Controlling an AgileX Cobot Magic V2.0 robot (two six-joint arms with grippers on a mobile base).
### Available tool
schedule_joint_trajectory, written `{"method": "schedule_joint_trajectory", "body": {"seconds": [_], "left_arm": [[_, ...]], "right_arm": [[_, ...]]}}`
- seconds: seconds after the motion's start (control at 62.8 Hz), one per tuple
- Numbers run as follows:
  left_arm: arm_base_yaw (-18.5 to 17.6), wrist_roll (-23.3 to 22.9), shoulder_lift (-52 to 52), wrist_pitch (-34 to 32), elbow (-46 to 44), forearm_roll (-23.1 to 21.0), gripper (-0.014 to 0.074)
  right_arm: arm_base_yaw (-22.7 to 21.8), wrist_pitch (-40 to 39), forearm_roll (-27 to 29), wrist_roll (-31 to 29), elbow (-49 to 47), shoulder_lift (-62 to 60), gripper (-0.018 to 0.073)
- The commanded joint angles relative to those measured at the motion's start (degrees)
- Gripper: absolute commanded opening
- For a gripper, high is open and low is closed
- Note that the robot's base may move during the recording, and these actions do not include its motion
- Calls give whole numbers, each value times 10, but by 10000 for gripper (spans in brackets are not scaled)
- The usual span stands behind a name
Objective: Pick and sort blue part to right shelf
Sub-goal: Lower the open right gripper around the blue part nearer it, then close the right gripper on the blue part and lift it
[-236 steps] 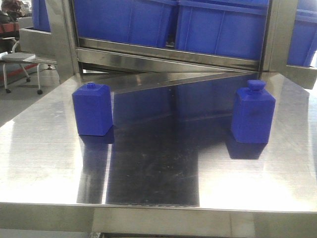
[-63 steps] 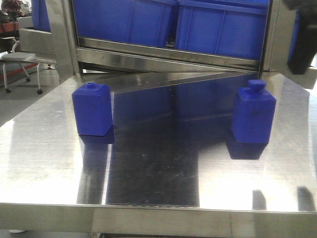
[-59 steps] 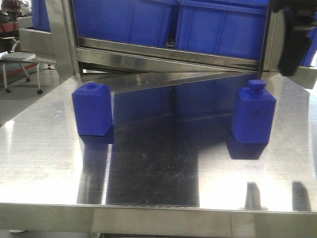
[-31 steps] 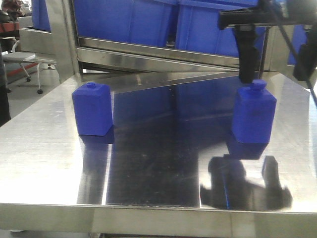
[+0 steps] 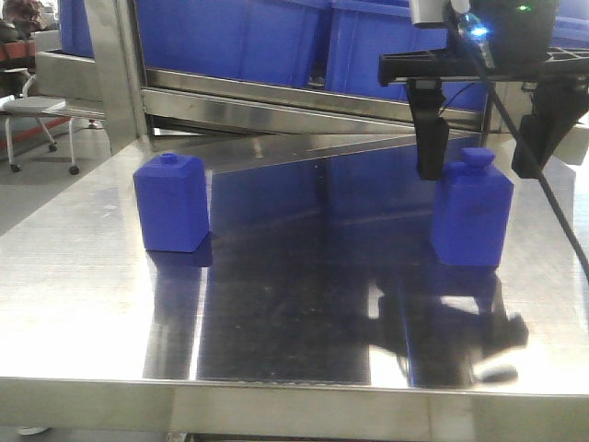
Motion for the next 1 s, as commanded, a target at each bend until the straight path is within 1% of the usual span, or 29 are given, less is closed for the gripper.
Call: {"method": "schedule_joint_trajectory", "body": {"seconds": [0.0,0.271,0.557,0.987], "left_arm": [[-4,-4,-13,-47,12,-4,123],[-4,-4,-13,-47,12,-4,123],[-4,-4,-13,-47,12,-4,123],[-4,-4,-13,-47,12,-4,123]], "right_arm": [[0,-10,-12,-12,-19,-18,573],[0,-17,-8,-22,-18,9,573],[-1,-47,2,-22,3,17,573],[-1,-48,3,-22,7,17,570]]}}
